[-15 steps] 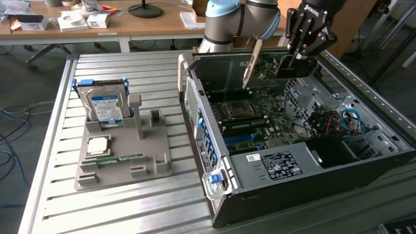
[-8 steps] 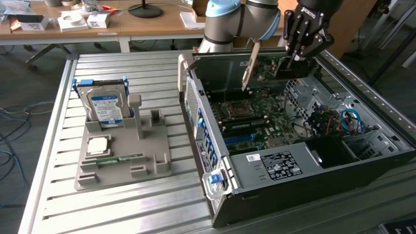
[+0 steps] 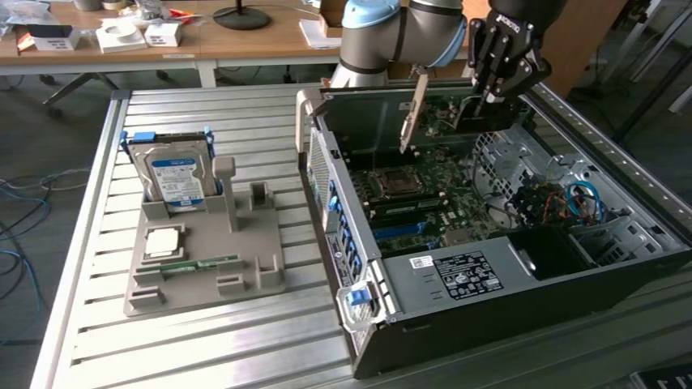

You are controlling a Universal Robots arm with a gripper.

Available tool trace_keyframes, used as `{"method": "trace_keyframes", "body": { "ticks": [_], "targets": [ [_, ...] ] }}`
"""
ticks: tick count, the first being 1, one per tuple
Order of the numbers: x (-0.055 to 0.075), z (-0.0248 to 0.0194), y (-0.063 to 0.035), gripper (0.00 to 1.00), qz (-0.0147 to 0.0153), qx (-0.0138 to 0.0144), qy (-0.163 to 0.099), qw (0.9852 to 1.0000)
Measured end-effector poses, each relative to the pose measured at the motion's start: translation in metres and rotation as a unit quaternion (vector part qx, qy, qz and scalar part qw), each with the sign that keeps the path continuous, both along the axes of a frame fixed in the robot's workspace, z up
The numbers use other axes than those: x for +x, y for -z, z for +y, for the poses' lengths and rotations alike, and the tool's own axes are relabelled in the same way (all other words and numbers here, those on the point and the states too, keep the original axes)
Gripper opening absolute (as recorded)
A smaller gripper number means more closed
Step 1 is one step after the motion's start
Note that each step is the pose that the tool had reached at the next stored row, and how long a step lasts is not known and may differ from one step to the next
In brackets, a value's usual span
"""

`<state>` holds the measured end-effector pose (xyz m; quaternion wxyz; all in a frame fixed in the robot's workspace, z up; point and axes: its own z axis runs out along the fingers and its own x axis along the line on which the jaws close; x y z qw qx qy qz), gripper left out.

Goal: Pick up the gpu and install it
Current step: 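Insert the gpu into the slot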

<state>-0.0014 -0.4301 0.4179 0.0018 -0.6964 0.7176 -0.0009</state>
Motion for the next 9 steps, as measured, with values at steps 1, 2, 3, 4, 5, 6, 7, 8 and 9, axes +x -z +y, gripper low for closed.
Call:
{"method": "trace_keyframes", "body": {
  "ticks": [1,2,3,4,5,6,7,8,9],
  "targets": [
    [-0.0001,0.0,0.0003,0.26,-0.0001,0.0003,0.0,1.0],
    [-0.0008,-0.0002,0.0009,0.26,-0.0004,0.0025,0.0,1.0],
    [-0.0015,-0.0003,0.0014,0.26,-0.0008,0.0055,0.0,1.0],
    [-0.0022,-0.0005,0.0019,0.26,-0.0011,0.0085,0.0,1.0],
    [-0.0028,-0.0008,0.0025,0.26,-0.0012,0.011,0.0,0.9999],
    [-0.0031,-0.0011,0.0033,0.26,-0.0012,0.0129,0.0,0.9999],
    [-0.0034,-0.0015,0.004,0.26,-0.0013,0.014,0.0,0.9999],
    [-0.0035,-0.0021,0.0046,0.26,-0.0014,0.0144,0.0,0.9999],
    [-0.0037,-0.0028,0.005,0.26,-0.0013,0.0142,0.0,0.9999]
  ]
}}
